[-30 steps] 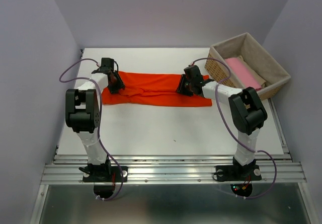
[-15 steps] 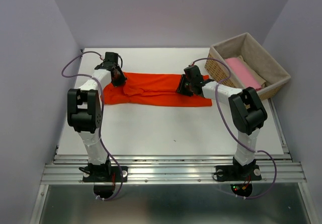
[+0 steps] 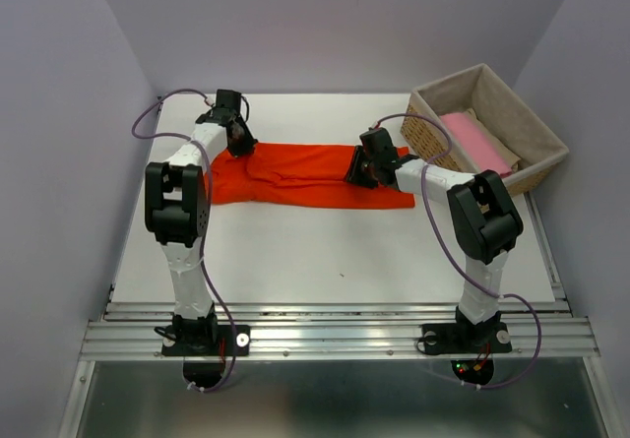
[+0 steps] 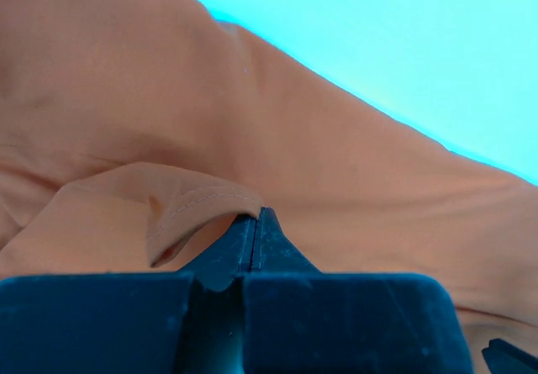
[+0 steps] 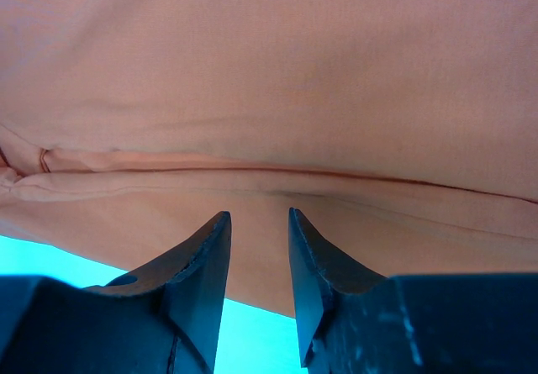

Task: Roll the t-shirts
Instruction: Fold the T-shirt at the center of the board.

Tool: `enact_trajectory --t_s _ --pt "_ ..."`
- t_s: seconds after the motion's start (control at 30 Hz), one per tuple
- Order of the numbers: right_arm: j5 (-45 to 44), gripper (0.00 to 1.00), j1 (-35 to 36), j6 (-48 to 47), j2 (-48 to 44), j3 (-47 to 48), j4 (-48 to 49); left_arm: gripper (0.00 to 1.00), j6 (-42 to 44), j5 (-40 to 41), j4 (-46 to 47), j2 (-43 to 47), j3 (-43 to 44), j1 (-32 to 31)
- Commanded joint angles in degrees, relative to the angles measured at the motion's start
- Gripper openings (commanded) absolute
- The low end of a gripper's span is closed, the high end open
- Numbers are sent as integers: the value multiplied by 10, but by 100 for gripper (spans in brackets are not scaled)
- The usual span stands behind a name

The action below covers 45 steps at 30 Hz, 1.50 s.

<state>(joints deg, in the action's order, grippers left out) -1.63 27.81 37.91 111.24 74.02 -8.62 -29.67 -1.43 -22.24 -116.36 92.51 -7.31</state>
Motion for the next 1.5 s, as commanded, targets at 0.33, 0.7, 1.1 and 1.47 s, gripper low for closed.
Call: enact_trajectory --t_s 0.33,0.7,1.1,1.47 --pt "3 40 -3 -4 -51 -18 9 71 -51 35 36 32 29 -3" --pt "3 41 -3 -6 -86 -34 10 92 -50 20 91 132 -148 -31" --pt "-3 42 -3 -6 -108 -49 9 97 -49 26 77 61 -114 -36" --pt "-3 42 -3 -6 -106 -47 7 94 -51 -37 100 24 -39 -51"
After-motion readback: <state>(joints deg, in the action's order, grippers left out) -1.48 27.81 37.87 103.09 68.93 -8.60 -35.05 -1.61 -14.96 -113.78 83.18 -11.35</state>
